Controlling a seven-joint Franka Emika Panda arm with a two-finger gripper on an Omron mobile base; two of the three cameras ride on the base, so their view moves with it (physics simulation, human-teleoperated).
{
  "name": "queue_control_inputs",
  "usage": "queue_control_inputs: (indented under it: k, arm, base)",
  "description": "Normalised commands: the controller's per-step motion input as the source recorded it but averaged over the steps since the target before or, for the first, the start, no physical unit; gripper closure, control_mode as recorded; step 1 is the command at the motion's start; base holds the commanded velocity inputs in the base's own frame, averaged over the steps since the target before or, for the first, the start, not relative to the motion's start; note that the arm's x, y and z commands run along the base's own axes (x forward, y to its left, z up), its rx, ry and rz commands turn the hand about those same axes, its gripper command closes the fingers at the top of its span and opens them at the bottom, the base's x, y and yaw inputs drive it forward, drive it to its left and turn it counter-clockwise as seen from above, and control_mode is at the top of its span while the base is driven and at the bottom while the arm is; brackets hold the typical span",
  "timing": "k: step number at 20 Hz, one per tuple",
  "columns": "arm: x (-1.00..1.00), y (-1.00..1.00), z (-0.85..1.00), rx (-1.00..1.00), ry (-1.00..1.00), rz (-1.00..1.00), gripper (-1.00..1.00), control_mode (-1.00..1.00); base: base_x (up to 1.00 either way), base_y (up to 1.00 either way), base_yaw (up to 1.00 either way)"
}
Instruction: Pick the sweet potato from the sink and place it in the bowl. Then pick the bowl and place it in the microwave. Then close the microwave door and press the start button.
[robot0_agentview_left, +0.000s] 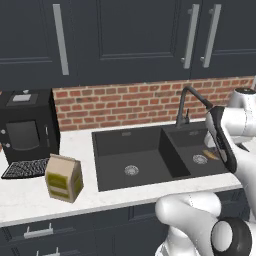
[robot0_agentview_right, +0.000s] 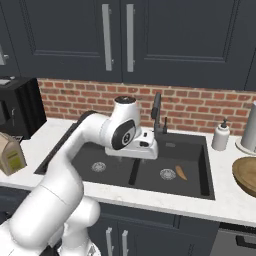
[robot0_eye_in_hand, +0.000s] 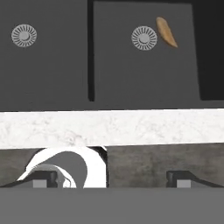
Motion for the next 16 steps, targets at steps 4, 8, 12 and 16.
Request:
queue_control_inputs:
  k: [4, 8, 12, 16]
  arm:
    - [0.63, -0.68, -0.15, 0.06, 0.0, 0.01, -1.0, -1.0]
    - [0.52, -0.65, -0.2, 0.07, -0.1, 0.0, -1.0, -1.0]
    - [0.33, -0.5, -0.22, 0.05, -0.11, 0.0, -1.0, -1.0]
    - [0.13, -0.23, -0.27, 0.0, -0.14, 0.0, -1.0, -1.0]
  base:
    - [0.0, 0.0, 0.0]
    - [0.0, 0.0, 0.0]
    - [0.0, 0.0, 0.0]
    - [0.0, 0.0, 0.0]
